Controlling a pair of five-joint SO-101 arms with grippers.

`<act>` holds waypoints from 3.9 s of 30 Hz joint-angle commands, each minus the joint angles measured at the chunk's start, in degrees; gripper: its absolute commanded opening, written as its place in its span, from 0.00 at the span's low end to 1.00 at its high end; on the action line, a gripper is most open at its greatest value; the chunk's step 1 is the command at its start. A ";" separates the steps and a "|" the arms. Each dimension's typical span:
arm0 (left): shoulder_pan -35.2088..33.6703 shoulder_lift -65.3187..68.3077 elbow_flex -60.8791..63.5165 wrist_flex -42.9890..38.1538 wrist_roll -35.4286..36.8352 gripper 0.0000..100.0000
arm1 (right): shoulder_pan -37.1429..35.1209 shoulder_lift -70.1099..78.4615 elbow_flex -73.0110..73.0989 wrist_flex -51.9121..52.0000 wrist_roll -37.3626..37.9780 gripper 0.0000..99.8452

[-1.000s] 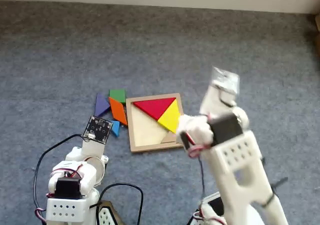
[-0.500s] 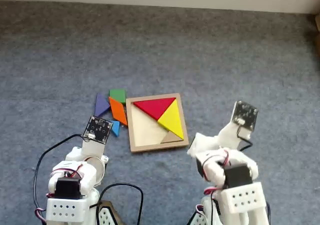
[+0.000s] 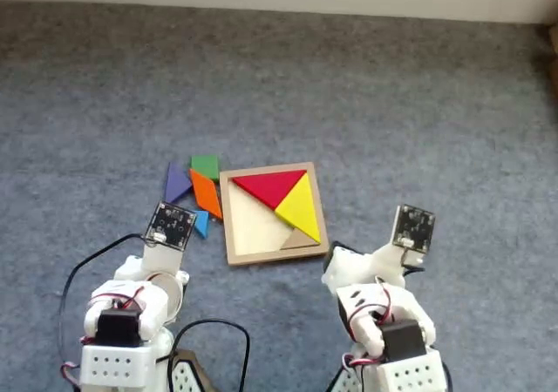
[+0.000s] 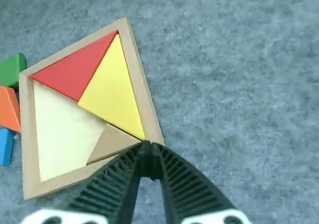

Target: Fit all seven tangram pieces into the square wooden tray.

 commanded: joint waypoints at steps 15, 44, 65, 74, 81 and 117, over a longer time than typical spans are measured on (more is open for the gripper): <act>0.40 -1.45 1.10 0.26 0.44 0.05 | 0.75 -1.54 6.02 -0.66 0.97 0.00; -8.22 1.19 -25.36 -5.36 -12.92 0.05 | 0.84 -1.54 6.02 -0.66 0.97 0.00; -1.98 74.42 -55.69 -11.78 6.42 0.25 | 0.84 -1.54 6.02 -0.66 0.97 0.00; -0.57 95.52 -68.00 -16.26 8.09 0.25 | 0.84 -1.54 6.02 -0.66 0.97 0.00; -0.48 104.92 -80.40 -15.91 9.67 0.25 | 0.84 -1.54 6.02 -0.66 0.97 0.00; 4.35 143.08 -122.33 1.41 17.85 0.12 | 0.84 -1.54 6.02 -0.66 0.97 0.00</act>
